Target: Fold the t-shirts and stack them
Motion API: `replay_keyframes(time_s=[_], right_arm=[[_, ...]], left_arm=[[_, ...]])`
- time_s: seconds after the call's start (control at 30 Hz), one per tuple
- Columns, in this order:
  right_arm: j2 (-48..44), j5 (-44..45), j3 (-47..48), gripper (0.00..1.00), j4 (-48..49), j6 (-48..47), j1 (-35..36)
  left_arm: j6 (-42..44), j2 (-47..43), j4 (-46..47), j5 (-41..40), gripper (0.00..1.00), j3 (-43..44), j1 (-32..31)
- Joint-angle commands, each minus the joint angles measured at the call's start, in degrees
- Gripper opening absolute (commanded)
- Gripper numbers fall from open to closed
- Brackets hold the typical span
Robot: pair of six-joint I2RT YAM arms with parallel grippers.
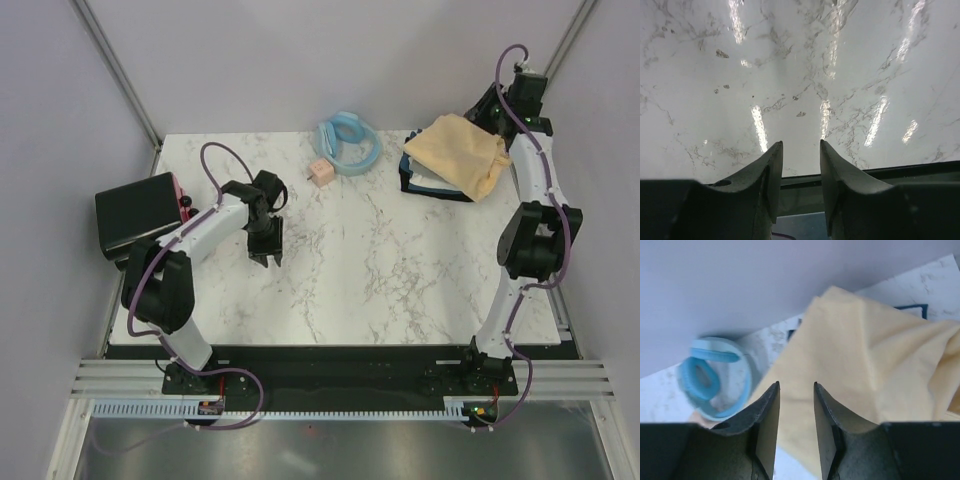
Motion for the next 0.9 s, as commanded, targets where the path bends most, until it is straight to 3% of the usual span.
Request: replay_keyframes(time_s=[0.0,0.07,0.2,0.33,0.4,0.53,0.87], right_arm=[[-12.7,-10.8,-1.0,0.40,4.9,7.1,0.6],[-19.3,-11.8,-7.8,0.40,6.4,10.1,3.2],[-30.7,-12.3,-33.0,0.37,12.1,13.1,13.9],[-36.5,-9.2,-45.7,0.37,9.8,13.7,28.3],[-38.5,-8.3,-50.1,0.37,10.1,15.0,31.5],[-36.7,-7.5,-49.7,0.37,6.3,12.6,37.7],[-29.7,-6.0,-45.9,0.36,0.1,10.2,40.6]], left_arm=[[-0.9,-0.9,2.4,-1.0,0.43,6.4,0.4],[-1.3,-0.6,2.7,-0.2,0.43,7.8,0.4],[-1.7,0.1,2.8,0.7,0.43,12.4,0.3],[-2.3,0.2,3.1,1.8,0.43,14.5,0.2],[-2.4,-0.2,3.4,2.3,0.43,14.7,0.2],[-2.4,-1.2,3.6,2.9,0.43,14.2,0.1],[-3.0,-3.8,6.1,3.8,0.43,10.8,0.0]])
